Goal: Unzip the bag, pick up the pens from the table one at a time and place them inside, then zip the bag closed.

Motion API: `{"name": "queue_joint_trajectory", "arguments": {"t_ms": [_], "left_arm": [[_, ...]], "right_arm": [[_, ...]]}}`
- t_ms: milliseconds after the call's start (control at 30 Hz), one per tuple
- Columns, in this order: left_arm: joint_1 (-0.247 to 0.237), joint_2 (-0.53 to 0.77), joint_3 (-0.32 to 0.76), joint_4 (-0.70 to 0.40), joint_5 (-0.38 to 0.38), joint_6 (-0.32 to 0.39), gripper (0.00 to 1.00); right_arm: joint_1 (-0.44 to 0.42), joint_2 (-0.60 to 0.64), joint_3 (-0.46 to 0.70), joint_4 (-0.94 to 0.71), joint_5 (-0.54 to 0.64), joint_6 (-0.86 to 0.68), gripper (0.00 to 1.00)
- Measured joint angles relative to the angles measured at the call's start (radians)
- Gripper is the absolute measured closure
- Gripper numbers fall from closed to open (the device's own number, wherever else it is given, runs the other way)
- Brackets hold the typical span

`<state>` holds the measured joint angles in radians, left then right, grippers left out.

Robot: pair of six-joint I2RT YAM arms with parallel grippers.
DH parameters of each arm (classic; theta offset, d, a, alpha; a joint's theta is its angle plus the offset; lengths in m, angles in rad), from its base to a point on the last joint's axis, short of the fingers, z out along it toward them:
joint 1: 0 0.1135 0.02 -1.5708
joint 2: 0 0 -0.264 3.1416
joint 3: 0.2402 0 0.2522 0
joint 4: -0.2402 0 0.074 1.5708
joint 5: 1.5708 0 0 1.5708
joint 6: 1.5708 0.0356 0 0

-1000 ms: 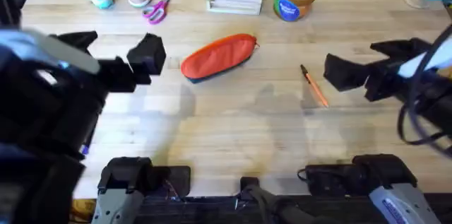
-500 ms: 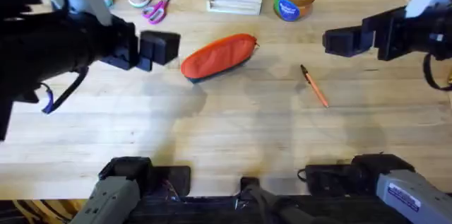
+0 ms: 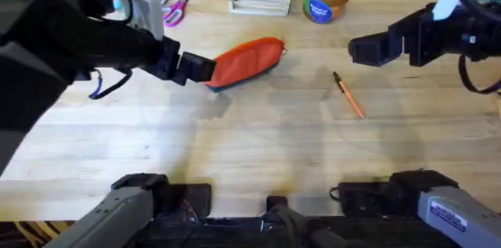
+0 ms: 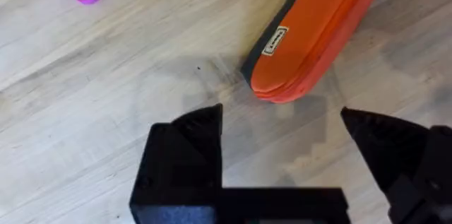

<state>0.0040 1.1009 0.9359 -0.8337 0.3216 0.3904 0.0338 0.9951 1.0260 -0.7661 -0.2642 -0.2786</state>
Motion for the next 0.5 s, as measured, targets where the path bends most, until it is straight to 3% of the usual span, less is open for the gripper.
{"name": "queue_joint_trajectory", "arguments": {"t_ms": [133,500], "left_arm": [[-0.013,0.063,-0.034,0.069,0.009,0.009,0.006],[-0.107,0.265,-0.066,0.222,0.027,0.021,0.007]], "right_arm": [[0.000,0.000,0.000,0.026,0.000,-0.007,0.005],[0.000,0.000,0.000,0.086,-0.004,-0.012,0.005]]}}
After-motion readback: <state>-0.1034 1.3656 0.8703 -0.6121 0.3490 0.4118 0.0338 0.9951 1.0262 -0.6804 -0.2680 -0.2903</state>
